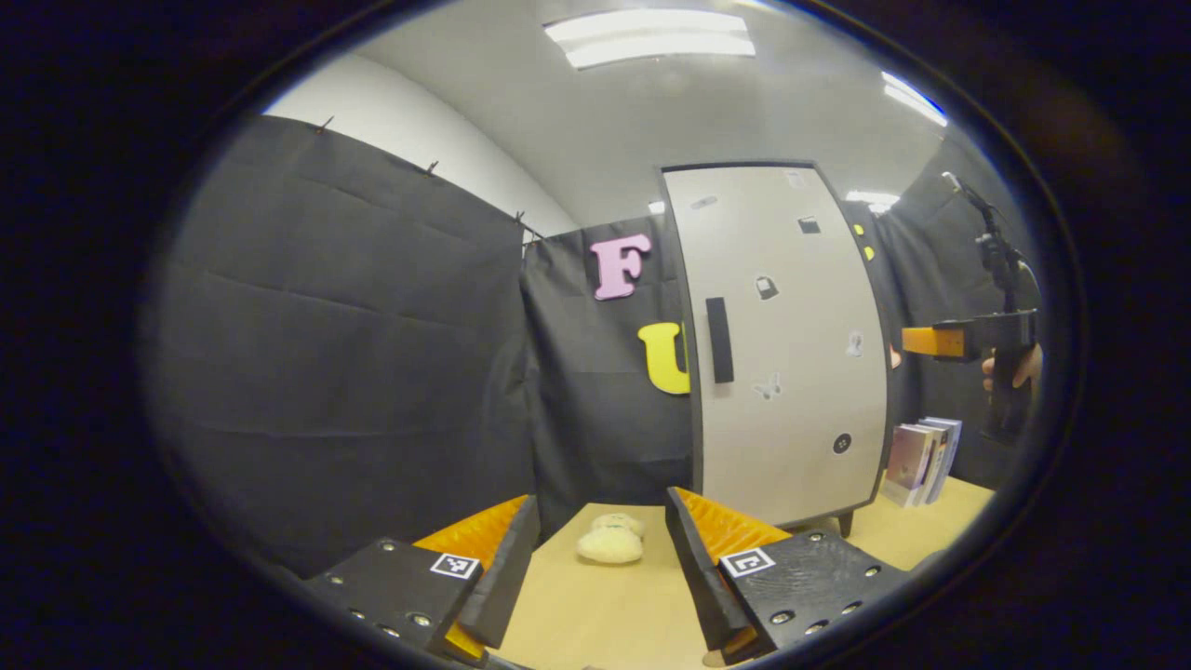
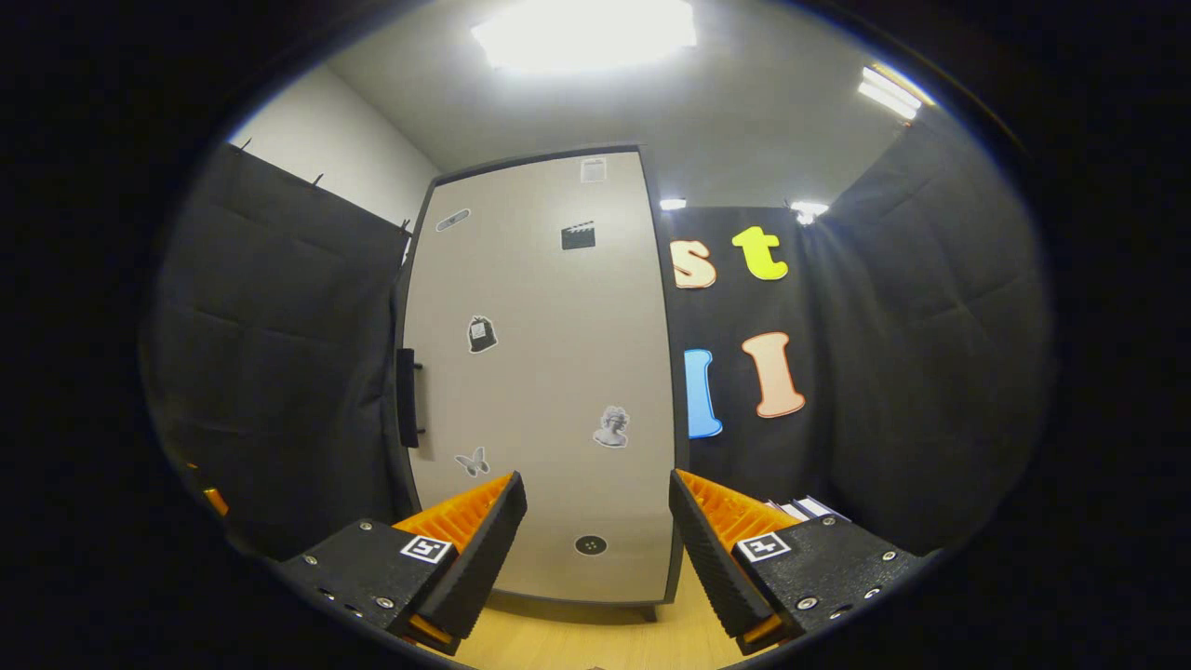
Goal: Open the cabinet door with the right hand, grasp the bottle in the cabinet with the left hand and place it on the coaster, then close the cabinet door with the right hand.
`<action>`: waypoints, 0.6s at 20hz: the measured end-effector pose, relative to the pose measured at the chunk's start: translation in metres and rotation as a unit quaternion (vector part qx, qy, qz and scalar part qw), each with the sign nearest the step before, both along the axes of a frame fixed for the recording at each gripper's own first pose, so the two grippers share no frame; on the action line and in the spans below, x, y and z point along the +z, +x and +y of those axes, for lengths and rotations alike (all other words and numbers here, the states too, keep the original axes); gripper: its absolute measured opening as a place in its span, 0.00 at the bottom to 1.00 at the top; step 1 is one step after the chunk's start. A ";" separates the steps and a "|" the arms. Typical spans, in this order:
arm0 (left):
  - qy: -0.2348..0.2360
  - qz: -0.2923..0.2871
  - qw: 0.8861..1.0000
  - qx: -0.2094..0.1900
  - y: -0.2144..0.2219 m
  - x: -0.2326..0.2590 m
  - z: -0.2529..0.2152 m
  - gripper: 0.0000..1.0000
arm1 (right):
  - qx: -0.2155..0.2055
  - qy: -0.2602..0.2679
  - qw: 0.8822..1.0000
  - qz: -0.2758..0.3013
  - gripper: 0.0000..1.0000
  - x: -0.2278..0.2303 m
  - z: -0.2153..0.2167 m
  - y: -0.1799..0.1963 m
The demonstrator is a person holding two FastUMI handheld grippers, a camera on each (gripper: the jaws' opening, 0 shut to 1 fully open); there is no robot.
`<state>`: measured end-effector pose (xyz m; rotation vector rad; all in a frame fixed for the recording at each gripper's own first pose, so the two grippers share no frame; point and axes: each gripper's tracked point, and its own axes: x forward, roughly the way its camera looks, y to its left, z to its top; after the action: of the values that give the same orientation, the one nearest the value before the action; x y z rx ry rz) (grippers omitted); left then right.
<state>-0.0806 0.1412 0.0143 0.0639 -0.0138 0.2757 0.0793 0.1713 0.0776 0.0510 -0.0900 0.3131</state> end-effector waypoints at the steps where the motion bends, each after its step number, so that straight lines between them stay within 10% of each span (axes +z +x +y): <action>1: 0.000 0.000 1.000 0.008 -0.002 0.000 0.008 0.75 | 0.006 0.000 1.000 -0.003 0.95 0.005 0.010 0.004; 12: 0.009 0.007 0.997 0.083 -0.038 -0.008 0.084 0.82 | 0.066 -0.001 0.998 -0.001 0.95 0.022 0.125 0.040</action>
<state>-0.1184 0.2250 0.0062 0.0858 0.0023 0.4404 0.1195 0.2960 0.0996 0.0551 -0.0879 0.4446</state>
